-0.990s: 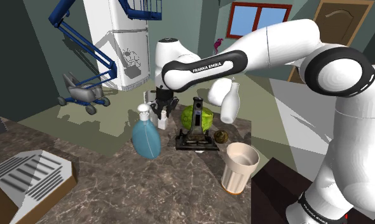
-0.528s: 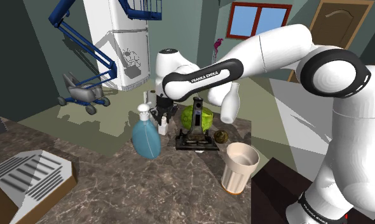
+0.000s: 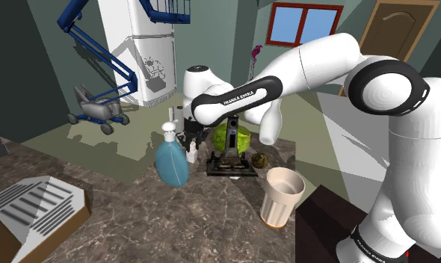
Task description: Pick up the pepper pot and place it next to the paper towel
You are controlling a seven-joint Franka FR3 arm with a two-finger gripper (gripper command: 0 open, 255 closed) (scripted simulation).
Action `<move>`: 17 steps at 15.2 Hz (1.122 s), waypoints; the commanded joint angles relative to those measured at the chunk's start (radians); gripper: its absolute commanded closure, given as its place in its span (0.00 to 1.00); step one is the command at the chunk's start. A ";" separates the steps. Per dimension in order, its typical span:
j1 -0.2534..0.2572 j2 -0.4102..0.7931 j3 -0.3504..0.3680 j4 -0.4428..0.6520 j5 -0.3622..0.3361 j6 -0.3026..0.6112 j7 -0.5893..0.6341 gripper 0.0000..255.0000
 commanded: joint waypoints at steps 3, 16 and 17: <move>0.000 0.000 0.000 0.000 0.000 0.001 0.000 1.00; 0.002 -0.062 0.006 0.036 0.011 -0.098 -0.007 0.00; 0.002 -0.062 0.006 0.036 0.011 -0.098 -0.007 0.00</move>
